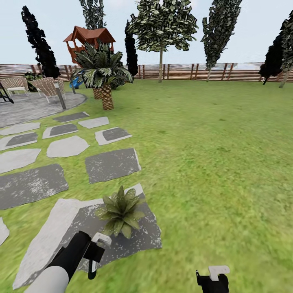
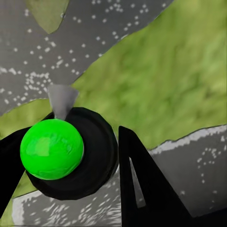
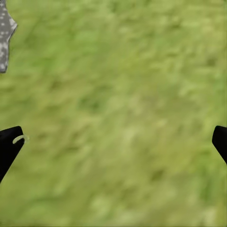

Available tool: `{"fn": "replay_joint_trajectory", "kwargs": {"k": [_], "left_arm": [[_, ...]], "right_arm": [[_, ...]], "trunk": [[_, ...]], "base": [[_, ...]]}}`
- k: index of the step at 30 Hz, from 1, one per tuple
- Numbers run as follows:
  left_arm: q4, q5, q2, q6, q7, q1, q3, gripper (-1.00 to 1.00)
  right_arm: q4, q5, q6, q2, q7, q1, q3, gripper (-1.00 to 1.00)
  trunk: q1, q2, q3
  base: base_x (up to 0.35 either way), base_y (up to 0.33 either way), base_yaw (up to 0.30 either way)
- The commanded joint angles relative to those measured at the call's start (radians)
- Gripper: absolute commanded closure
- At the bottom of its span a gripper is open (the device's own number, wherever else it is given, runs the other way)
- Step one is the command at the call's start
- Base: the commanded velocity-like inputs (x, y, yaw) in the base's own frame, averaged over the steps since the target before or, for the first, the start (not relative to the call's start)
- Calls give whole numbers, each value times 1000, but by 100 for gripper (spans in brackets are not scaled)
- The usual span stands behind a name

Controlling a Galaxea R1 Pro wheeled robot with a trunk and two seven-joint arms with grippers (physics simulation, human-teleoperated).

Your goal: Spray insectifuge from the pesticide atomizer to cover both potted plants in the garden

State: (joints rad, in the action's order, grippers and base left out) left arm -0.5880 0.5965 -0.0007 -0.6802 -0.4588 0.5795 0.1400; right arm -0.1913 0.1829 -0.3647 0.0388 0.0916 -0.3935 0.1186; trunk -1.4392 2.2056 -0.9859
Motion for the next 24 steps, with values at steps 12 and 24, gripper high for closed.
{"fn": "replay_joint_trajectory", "kwargs": {"k": [12,24], "left_arm": [[1,5,-10,2,5,0,4,100],[0,5,-12,1,5,0,4,100]], "right_arm": [[1,12,-3,0,2,-1,6,-100],[3,12,-3,-2,2,-1,6,-100]], "trunk": [[0,0,-1],[0,0,-1]], "base": [[0,-212,142],[30,-274,275]]}}
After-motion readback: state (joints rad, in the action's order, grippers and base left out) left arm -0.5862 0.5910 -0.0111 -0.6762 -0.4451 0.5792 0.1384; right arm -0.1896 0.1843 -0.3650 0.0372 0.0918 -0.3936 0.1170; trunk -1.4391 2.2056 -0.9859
